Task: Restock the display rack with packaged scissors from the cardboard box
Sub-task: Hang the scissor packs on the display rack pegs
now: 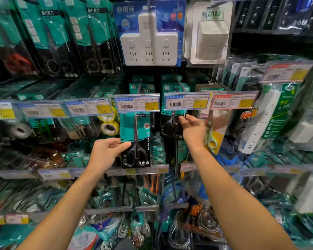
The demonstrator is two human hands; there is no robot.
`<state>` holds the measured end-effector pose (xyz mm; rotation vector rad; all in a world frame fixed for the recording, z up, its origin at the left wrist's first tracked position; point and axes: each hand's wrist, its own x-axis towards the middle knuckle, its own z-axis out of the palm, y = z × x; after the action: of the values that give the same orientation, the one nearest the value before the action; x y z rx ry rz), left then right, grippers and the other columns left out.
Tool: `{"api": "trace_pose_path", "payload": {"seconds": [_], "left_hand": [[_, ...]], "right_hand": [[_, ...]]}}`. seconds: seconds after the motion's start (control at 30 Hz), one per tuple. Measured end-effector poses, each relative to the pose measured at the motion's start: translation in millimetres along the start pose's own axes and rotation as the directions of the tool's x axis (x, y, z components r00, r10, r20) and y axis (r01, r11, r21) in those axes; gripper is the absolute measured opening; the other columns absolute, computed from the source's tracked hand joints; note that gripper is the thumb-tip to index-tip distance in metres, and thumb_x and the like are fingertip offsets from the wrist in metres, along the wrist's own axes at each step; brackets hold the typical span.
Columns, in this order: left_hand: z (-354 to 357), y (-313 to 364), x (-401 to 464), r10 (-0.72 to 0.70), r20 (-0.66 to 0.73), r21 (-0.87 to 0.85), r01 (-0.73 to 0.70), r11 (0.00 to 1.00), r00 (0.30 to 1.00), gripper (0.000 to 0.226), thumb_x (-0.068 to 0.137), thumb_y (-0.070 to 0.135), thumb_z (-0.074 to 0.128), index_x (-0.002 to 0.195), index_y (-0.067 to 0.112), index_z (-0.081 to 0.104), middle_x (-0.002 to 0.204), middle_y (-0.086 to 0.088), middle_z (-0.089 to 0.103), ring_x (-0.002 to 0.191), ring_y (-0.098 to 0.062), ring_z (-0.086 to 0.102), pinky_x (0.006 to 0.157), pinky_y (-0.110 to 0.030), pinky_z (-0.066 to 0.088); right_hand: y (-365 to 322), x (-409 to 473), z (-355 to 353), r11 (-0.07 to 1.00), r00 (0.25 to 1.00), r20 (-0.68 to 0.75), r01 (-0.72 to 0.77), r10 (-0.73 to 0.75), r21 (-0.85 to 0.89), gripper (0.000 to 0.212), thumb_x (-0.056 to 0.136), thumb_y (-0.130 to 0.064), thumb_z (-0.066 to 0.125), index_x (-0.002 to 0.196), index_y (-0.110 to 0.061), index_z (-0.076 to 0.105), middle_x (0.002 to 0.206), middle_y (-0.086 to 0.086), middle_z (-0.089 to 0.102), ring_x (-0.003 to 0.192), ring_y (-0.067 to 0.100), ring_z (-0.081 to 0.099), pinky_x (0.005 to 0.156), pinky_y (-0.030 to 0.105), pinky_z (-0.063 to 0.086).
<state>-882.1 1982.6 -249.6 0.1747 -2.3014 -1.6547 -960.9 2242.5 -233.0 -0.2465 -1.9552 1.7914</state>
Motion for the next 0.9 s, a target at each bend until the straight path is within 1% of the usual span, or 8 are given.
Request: {"api": "trace_pose_path", "payload": {"seconds": [0.1, 0.17, 0.33, 0.43, 0.53, 0.63, 0.77, 0.9], "left_hand": [[0.4, 1.2, 2.7, 0.017, 0.01, -0.007, -0.017, 1.0, 1.0, 0.046, 0.076, 0.016, 0.083, 0.114, -0.006, 0.068, 0.081, 0.007, 0.07, 0.065, 0.011, 0.066, 0.056, -0.006, 0.05], [-0.6, 5.2, 3.4, 0.029, 0.011, -0.008, -0.029, 1.0, 1.0, 0.046, 0.077, 0.017, 0.083, 0.114, -0.006, 0.068, 0.082, 0.005, 0.07, 0.068, 0.007, 0.065, 0.056, -0.007, 0.05], [-1.5, 9.8, 3.4, 0.041, 0.042, -0.016, -0.041, 0.999, 0.998, 0.044, 0.079, 0.019, 0.081, 0.114, -0.004, 0.068, 0.084, 0.006, 0.07, 0.078, -0.004, 0.067, 0.056, -0.009, 0.051], [0.3, 9.2, 4.7, 0.032, 0.068, -0.023, -0.03, 0.999, 0.997, 0.045, 0.078, 0.02, 0.082, 0.115, -0.002, 0.069, 0.085, 0.007, 0.07, 0.083, -0.006, 0.069, 0.059, -0.01, 0.053], [2.4, 7.8, 5.1, 0.016, 0.077, -0.031, -0.014, 0.999, 0.997, 0.052, 0.076, 0.024, 0.084, 0.118, -0.002, 0.068, 0.088, 0.006, 0.071, 0.084, -0.001, 0.067, 0.075, -0.02, 0.055], [8.0, 8.3, 3.6, -0.022, 0.078, -0.065, 0.027, 0.997, 0.997, 0.052, 0.074, 0.022, 0.085, 0.116, -0.004, 0.068, 0.088, 0.002, 0.073, 0.087, -0.01, 0.07, 0.078, -0.029, 0.057], [15.5, 11.7, -2.0, -0.071, 0.1, -0.095, 0.08, 0.992, 0.993, 0.026, 0.076, 0.016, 0.084, 0.097, 0.005, 0.073, 0.093, -0.011, 0.076, 0.087, -0.019, 0.071, 0.089, -0.045, 0.057], [19.8, 14.4, -16.8, -0.081, 0.171, -0.136, 0.105, 0.985, 0.982, 0.019, 0.08, 0.014, 0.08, 0.096, 0.003, 0.077, 0.092, -0.012, 0.078, 0.088, -0.023, 0.073, 0.079, -0.034, 0.059]], "right_hand": [[-6.5, 5.7, 4.6, 0.99, 0.997, 0.018, 0.076, -0.074, -0.115, 0.014, 0.089, -0.016, 0.069, 0.08, -0.006, 0.072, 0.068, -0.003, 0.059, 0.066, 0.008, 0.051, 0.06, 0.025, 0.04], [-9.0, 12.3, 6.3, 0.976, 0.994, 0.03, 0.113, -0.109, -0.185, 0.034, 0.088, -0.016, 0.067, 0.058, -0.015, 0.053, 0.053, -0.007, 0.043, 0.053, 0.006, 0.035, 0.058, 0.029, 0.029], [-8.7, 12.3, 2.3, 0.946, 0.996, 0.043, 0.093, -0.084, -0.31, 0.032, 0.092, -0.024, 0.064, 0.064, -0.008, 0.066, 0.059, 0.01, 0.06, 0.062, 0.024, 0.052, 0.063, 0.034, 0.04], [-4.7, 5.9, -0.4, 0.923, 0.998, 0.05, 0.045, -0.028, -0.382, 0.031, 0.092, -0.029, 0.063, 0.086, 0.0, 0.073, 0.084, 0.02, 0.072, 0.087, 0.034, 0.065, 0.076, 0.035, 0.048], [-3.6, -6.4, -5.1, 0.923, 0.996, 0.029, -0.066, 0.083, -0.378, 0.039, 0.091, -0.032, 0.067, 0.113, 0.0, 0.067, 0.112, 0.018, 0.069, 0.112, 0.032, 0.061, 0.091, 0.033, 0.046], [-9.1, -27.4, -10.7, 0.957, 0.992, 0.101, -0.042, 0.074, -0.288, 0.029, 0.091, -0.031, 0.067, 0.103, -0.005, 0.071, 0.104, 0.012, 0.073, 0.101, 0.027, 0.066, 0.088, 0.035, 0.051], [-22.4, -71.8, -16.4, 0.993, 0.917, 0.381, -0.117, 0.116, -0.022, 0.015, 0.091, -0.029, 0.066, 0.084, -0.019, 0.074, 0.087, 0.005, 0.076, 0.088, 0.021, 0.071, 0.082, 0.036, 0.059], [-23.1, -101.2, -25.2, 0.987, 0.847, 0.508, -0.137, 0.158, -0.079, 0.024, 0.083, -0.031, 0.076, 0.101, -0.017, 0.073, 0.095, 0.003, 0.075, 0.091, 0.014, 0.071, 0.083, 0.028, 0.057]]}}
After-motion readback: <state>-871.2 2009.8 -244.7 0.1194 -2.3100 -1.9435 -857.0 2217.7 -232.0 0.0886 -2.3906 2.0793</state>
